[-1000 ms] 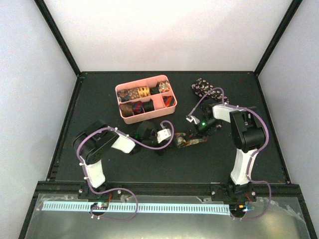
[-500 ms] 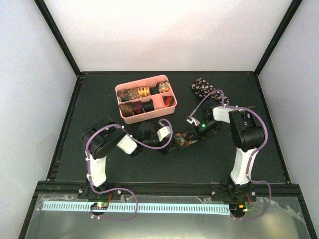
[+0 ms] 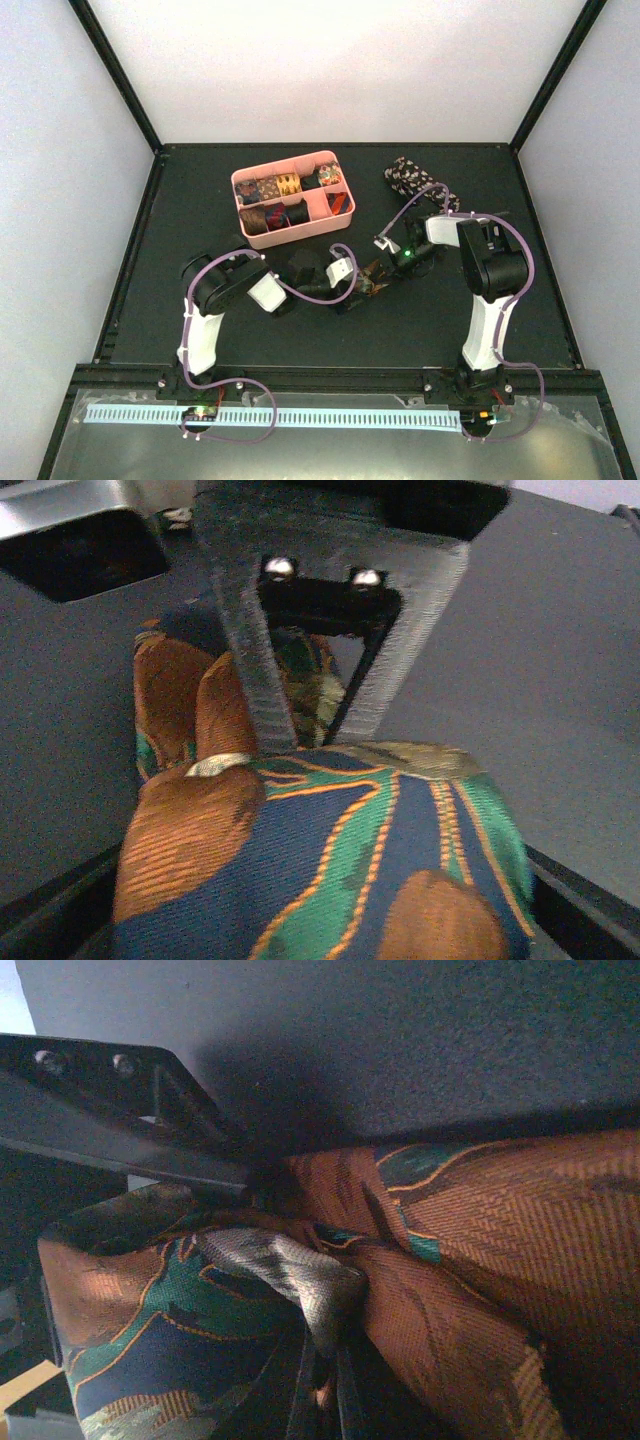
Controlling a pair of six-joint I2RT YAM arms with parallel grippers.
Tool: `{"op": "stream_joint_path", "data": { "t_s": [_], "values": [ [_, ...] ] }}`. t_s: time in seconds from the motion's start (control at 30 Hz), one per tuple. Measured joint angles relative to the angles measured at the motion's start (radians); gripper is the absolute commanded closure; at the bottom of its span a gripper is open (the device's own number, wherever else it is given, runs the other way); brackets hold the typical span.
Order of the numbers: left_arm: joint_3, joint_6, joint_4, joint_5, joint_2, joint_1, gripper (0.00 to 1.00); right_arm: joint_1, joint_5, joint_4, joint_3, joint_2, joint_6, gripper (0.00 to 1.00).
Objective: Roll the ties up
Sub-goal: Roll the tie at the center of the board.
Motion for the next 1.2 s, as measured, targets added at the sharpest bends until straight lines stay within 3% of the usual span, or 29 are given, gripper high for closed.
{"op": "stream_joint_path", "data": {
  "t_s": [0.13,0.27,0.37,0.47,0.87,1.2],
  "values": [
    [0.014,-0.003,-0.041,-0.029,0.000,0.000,0.42,0.002,-0.018,0.021,-0.014,-0.002,0.005,0.98],
    [0.054,0.011,-0.111,-0.016,0.000,-0.005,0.53,0.002,-0.026,0.048,-0.032,-0.010,0.018,0.98],
    [0.069,0.045,-0.167,-0.016,-0.012,-0.005,0.59,0.002,-0.032,0.061,-0.040,-0.014,0.028,0.78],
    [0.092,0.102,-0.273,-0.024,-0.048,-0.005,0.63,0.002,-0.046,0.046,-0.034,-0.017,0.019,0.65],
    [0.215,0.299,-0.651,-0.063,-0.101,-0.006,0.66,-0.039,0.006,-0.118,0.033,-0.044,-0.106,0.35],
    [0.282,0.314,-0.775,-0.064,-0.093,-0.006,0.65,-0.017,-0.025,-0.166,0.068,-0.101,-0.137,0.42]
  ]
}}
